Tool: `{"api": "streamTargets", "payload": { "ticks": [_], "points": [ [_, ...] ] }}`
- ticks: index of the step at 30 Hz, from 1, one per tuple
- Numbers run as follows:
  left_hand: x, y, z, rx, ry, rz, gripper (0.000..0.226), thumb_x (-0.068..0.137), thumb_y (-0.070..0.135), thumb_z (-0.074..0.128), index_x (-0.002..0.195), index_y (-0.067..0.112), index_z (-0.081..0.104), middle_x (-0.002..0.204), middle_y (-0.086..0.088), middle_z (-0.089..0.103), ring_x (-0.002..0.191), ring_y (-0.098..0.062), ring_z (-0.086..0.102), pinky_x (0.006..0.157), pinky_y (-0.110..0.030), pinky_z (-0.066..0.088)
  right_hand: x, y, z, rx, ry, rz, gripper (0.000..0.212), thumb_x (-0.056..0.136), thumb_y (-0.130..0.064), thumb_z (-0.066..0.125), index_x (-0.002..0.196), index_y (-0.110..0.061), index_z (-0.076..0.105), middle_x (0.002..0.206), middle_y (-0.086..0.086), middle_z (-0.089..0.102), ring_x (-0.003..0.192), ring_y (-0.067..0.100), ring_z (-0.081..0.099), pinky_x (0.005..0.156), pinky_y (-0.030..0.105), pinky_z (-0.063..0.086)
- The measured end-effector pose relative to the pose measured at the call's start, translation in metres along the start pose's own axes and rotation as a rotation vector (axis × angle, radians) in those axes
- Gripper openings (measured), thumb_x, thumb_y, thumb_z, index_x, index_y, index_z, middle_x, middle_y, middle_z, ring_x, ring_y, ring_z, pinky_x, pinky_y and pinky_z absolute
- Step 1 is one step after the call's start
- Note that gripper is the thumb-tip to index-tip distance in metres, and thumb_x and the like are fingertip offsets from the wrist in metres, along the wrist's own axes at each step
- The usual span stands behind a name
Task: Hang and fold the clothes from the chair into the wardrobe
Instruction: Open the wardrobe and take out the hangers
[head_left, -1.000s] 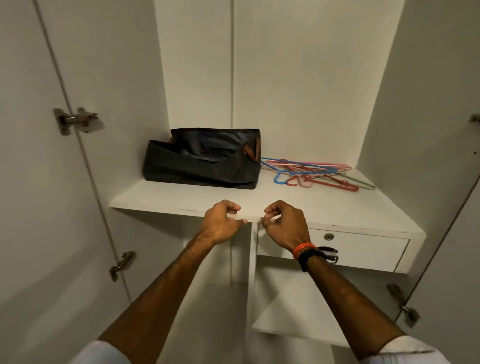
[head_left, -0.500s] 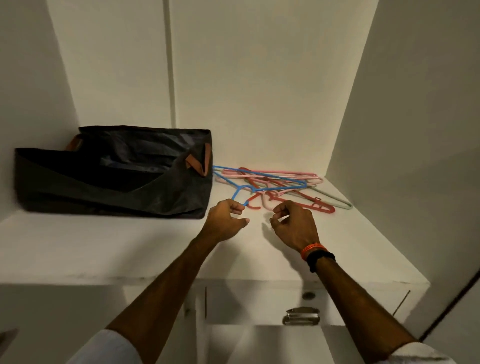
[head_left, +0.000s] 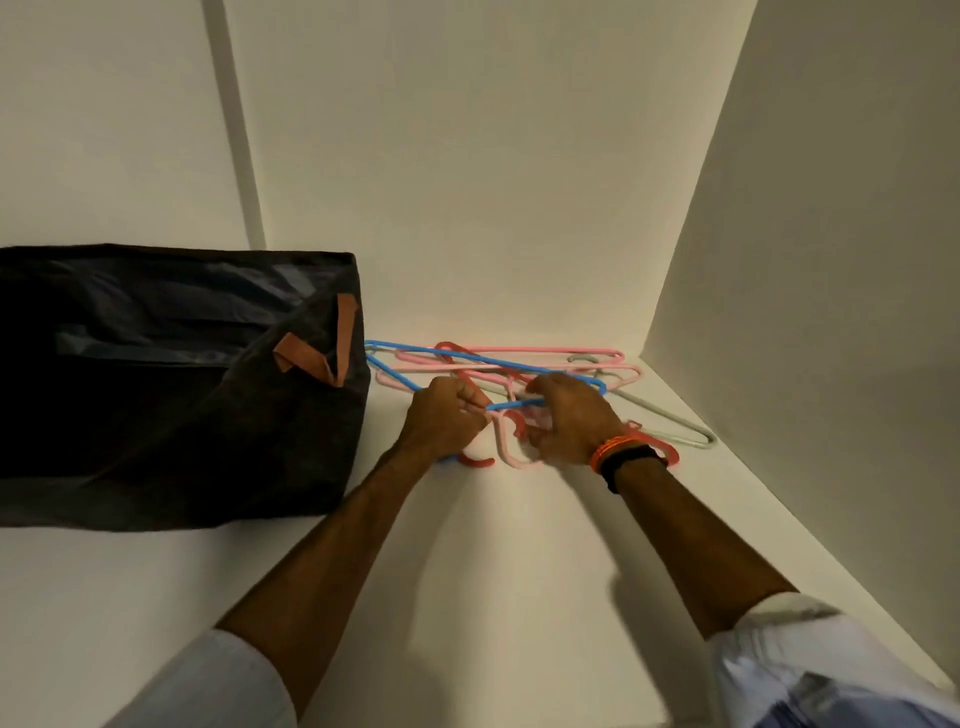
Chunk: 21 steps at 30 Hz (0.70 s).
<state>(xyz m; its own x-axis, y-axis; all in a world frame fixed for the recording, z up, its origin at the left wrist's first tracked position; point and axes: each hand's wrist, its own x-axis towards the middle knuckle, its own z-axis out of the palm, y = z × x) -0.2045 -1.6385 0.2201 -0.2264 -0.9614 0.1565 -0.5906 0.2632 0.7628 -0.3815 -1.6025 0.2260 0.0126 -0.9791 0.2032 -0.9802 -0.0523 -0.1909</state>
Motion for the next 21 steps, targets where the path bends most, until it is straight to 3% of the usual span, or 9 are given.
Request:
{"api": "streamTargets", "payload": {
  "ticks": [3, 7, 13, 17, 21],
  "points": [
    [0.009, 0.001, 0.000, 0.121, -0.020, 0.041, 0.021, 0.090, 0.022, 0.069, 0.102, 0.005, 0.071, 0.100, -0.008, 0.071, 0.091, -0.020, 0.065, 0.088, -0.028, 0.054, 0.022, 0.004, 0.006, -0.098, -0.112, -0.049, 0.047, 0.080, -0.042, 0.070, 0.119, -0.019, 0.057, 0.115, 0.003, 0.062, 0.099, 0.023, 0.058, 0.086, 0.037, 0.051],
    [0.021, 0.001, -0.009, 0.171, 0.005, 0.013, 0.019, 0.091, 0.022, 0.069, 0.105, 0.010, 0.071, 0.097, -0.001, 0.068, 0.089, -0.010, 0.059, 0.082, -0.019, 0.046, 0.041, 0.009, 0.003, -0.168, -0.213, -0.127, 0.034, 0.075, -0.039, 0.070, 0.099, -0.020, 0.054, 0.099, 0.001, 0.060, 0.085, 0.020, 0.054, 0.073, 0.031, 0.046],
    [0.028, -0.003, -0.012, 0.054, 0.110, -0.060, 0.005, 0.088, 0.010, 0.070, 0.090, 0.014, 0.070, 0.099, -0.004, 0.072, 0.090, -0.013, 0.066, 0.085, -0.022, 0.053, 0.050, 0.015, 0.018, -0.184, -0.184, -0.174, 0.052, 0.079, -0.034, 0.070, 0.123, -0.015, 0.050, 0.112, 0.008, 0.061, 0.097, 0.027, 0.060, 0.082, 0.036, 0.053],
    [0.028, 0.001, -0.013, -0.041, 0.325, 0.026, 0.006, 0.091, 0.015, 0.067, 0.094, 0.010, 0.068, 0.090, -0.001, 0.068, 0.085, -0.013, 0.066, 0.071, -0.012, 0.050, 0.052, 0.020, 0.021, -0.188, -0.146, -0.237, 0.033, 0.091, -0.031, 0.059, 0.121, -0.019, 0.056, 0.111, 0.007, 0.062, 0.099, 0.023, 0.058, 0.086, 0.035, 0.052],
    [0.032, 0.002, -0.018, -0.075, 0.458, 0.017, 0.007, 0.096, 0.018, 0.061, 0.095, 0.011, 0.063, 0.086, 0.003, 0.062, 0.070, -0.006, 0.057, 0.055, -0.004, 0.043, 0.050, 0.024, 0.021, -0.167, -0.058, -0.244, 0.027, 0.094, -0.033, 0.056, 0.119, -0.021, 0.060, 0.110, 0.004, 0.065, 0.099, 0.022, 0.060, 0.085, 0.034, 0.052]
  ]
}}
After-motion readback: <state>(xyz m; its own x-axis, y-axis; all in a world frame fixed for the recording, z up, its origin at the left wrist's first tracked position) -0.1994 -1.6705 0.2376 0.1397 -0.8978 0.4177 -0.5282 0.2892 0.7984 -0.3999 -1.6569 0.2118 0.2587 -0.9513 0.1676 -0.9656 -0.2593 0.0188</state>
